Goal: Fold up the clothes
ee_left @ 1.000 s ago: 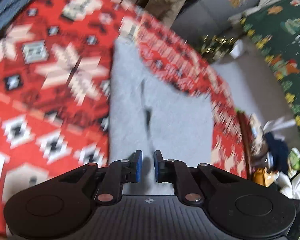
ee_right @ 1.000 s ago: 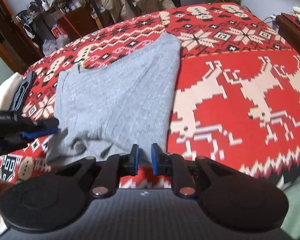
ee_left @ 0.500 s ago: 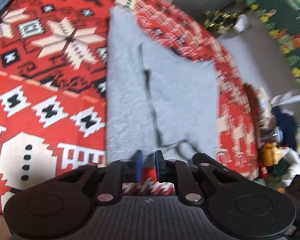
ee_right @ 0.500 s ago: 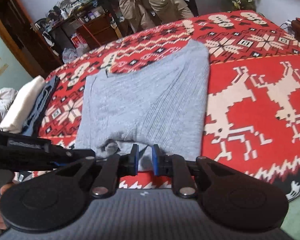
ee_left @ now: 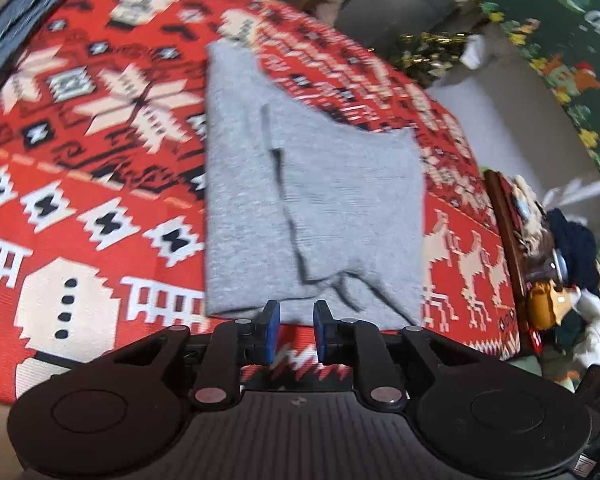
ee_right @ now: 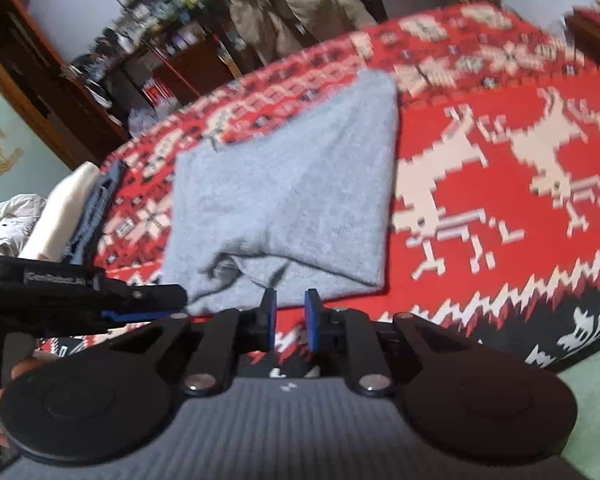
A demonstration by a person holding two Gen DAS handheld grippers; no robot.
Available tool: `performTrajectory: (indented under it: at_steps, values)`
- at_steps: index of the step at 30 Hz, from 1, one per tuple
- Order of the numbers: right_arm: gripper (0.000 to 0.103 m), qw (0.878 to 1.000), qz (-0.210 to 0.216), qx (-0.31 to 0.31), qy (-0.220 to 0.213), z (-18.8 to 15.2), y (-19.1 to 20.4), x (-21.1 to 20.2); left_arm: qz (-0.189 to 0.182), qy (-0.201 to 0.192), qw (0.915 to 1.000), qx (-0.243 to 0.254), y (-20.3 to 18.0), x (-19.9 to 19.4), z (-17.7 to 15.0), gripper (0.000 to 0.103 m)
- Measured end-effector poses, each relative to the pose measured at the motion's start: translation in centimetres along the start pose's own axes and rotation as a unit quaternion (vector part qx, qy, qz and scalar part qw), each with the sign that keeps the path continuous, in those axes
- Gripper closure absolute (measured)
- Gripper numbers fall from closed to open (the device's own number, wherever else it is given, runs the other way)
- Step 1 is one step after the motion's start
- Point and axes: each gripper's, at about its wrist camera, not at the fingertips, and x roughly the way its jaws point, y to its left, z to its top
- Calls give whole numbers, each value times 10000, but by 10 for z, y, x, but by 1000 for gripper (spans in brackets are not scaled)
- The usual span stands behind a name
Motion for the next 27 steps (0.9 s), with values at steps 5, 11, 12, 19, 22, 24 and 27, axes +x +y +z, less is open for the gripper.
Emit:
performTrajectory:
  at_steps: [5,11,12,19,22,24,27]
  values:
    - [79,9987,-121,-500,-45,0,21,-6,229,-156,9993,250,-11,-13,-9,87]
    - [80,9968,-291,-744,-86,-11,32,-14,290,-339,9982,398,-15,-19,-10,87]
    - [83,9962,-297,-803,-124,-13,32,-17,313,-365,9977,473,-18,-19,-10,87]
    - [98,9992,322,-85,-214,-2,14,-19,-112,-254,9976,635,-22,-4,-4,95]
    - [98,9966,663,484,-19,2,0,-5,-309,-57,9983,489,-17,11,3,95]
    - [99,9929,824,858,87,5,-10,8,-356,102,9985,409,-15,23,5,95]
    - [99,9891,930,1129,198,9,-18,25,-275,275,9982,446,-15,37,7,95]
